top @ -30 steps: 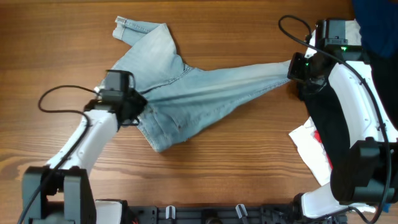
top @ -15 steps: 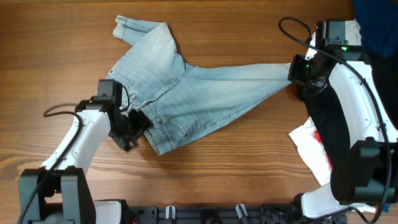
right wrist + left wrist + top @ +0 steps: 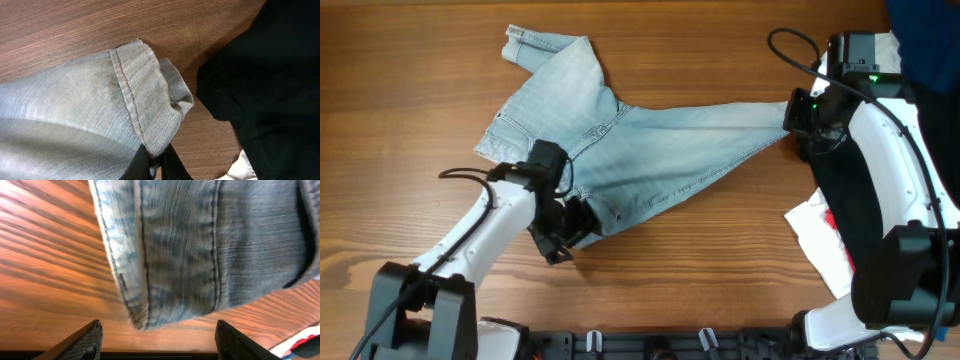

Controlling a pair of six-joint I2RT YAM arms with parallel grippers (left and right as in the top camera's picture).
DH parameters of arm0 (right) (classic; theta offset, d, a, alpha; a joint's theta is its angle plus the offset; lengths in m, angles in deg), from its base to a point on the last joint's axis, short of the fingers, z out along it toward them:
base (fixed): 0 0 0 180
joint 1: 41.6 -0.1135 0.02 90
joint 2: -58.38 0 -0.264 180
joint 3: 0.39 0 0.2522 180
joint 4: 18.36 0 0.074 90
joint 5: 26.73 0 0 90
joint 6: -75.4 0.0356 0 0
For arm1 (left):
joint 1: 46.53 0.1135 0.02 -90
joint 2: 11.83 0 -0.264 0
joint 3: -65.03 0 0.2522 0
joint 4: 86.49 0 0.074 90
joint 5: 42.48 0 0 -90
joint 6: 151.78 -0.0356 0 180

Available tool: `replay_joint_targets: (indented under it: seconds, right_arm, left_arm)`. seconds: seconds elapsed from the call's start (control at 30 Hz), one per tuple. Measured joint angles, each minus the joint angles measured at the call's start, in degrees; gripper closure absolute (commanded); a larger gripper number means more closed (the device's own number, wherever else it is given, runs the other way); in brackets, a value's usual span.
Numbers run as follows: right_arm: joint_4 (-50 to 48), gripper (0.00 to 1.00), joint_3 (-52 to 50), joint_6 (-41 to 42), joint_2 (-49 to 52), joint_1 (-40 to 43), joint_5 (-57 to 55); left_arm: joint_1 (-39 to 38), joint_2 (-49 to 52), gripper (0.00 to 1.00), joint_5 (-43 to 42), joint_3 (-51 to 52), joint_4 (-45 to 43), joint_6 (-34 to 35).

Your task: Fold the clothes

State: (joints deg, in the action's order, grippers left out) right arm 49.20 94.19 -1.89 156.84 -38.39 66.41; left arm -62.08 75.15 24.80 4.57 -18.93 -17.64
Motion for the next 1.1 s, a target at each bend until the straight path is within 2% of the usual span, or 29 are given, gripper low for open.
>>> replay_joint_targets:
  seconds: [0.13,0.43,0.77,0.8,0.83,0.97,1.0,1.1]
  right_arm:
    - [0.0,0.96,0.0,0.0,0.0,0.0,0.0]
    - [0.0,0.96,0.0,-0.4,0.0,0.0,0.0]
    - [0.2,0.96,0.0,-0.4,0.0,0.0,0.0]
    - [0.2,0.96,0.0,-0.4,0.0,0.0,0.0]
    - [0.2,0.96,0.0,-0.4,0.0,0.0,0.0]
    - [0.2,0.96,0.0,-0.4,0.0,0.0,0.0]
    - [0.3,0.96,0.0,-0.4,0.0,0.0,0.0]
    - [0.6,0.96,-0.1,-0.4,0.0,0.0,0.0]
  left_arm:
    - [-1.9,0.0,0.28,0.3,4.0,-7.5,7.6]
    - [-3.2,0.0,0.28,1.1,5.3,-13.4,20.0]
    - [-3.3,0.0,0.3,5.5,5.3,-15.8,24.4]
    - [-3.3,0.0,0.32,6.2,5.3,-15.8,24.6]
    - [-3.3,0.0,0.39,6.7,5.3,-15.9,24.6]
    - [-3.3,0.0,0.8,8.3,5.3,-16.5,25.0]
    - [-3.3,0.0,0.85,8.6,5.3,-16.7,25.2]
    - [-3.3,-0.1,0.89,8.8,5.3,-17.2,25.2]
